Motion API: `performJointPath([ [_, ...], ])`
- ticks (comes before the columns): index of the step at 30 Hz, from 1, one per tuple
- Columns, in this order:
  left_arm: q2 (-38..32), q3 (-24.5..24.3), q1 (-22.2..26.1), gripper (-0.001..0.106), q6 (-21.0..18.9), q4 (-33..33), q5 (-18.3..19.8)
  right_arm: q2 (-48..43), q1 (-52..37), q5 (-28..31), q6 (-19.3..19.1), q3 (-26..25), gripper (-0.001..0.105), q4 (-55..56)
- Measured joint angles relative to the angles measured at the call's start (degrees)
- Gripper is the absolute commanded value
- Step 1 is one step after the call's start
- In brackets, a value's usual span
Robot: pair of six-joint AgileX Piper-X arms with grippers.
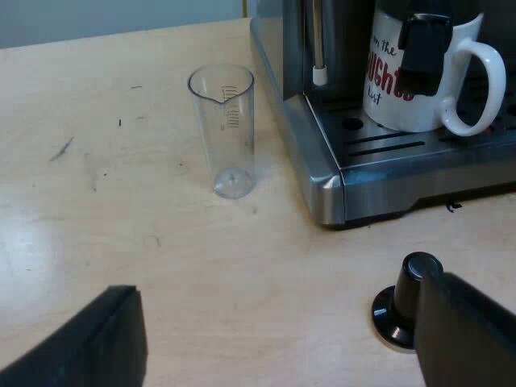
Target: Place mug into machine
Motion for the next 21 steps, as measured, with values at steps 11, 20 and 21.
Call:
performJointPath([
  [11,0.0,0.0,0.0,0.070,0.0,0.0,0.0,0.0,0.0,0.0,0.0,0.0,0.072,0.0],
  [20,0.0,0.0,0.0,0.070,0.0,0.0,0.0,0.0,0.0,0.0,0.0,0.0,0.072,0.0],
  [21,0.0,0.0,0.0,0.070,0.0,0.0,0.0,0.0,0.0,0.0,0.0,0.0,0.072,0.0],
])
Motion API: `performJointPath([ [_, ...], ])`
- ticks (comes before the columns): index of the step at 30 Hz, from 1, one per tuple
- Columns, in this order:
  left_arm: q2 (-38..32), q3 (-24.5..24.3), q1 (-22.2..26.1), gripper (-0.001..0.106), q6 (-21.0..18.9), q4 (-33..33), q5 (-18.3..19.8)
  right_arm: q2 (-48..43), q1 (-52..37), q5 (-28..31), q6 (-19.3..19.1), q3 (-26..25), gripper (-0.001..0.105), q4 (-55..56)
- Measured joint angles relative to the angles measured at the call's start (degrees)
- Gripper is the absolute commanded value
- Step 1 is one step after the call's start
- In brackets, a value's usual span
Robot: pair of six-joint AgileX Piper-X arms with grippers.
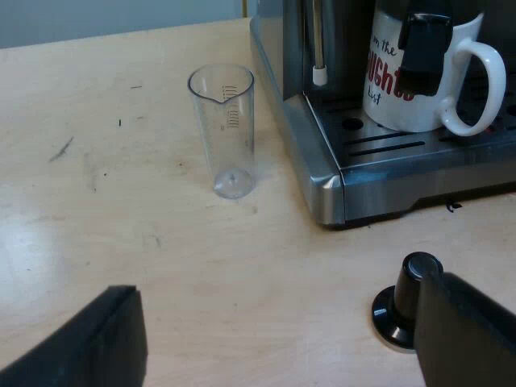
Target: Place mug into machine
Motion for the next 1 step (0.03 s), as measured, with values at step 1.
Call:
performJointPath([
  [1,0.0,0.0,0.0,0.070,0.0,0.0,0.0,0.0,0.0,0.0,0.0,0.0,0.072,0.0],
])
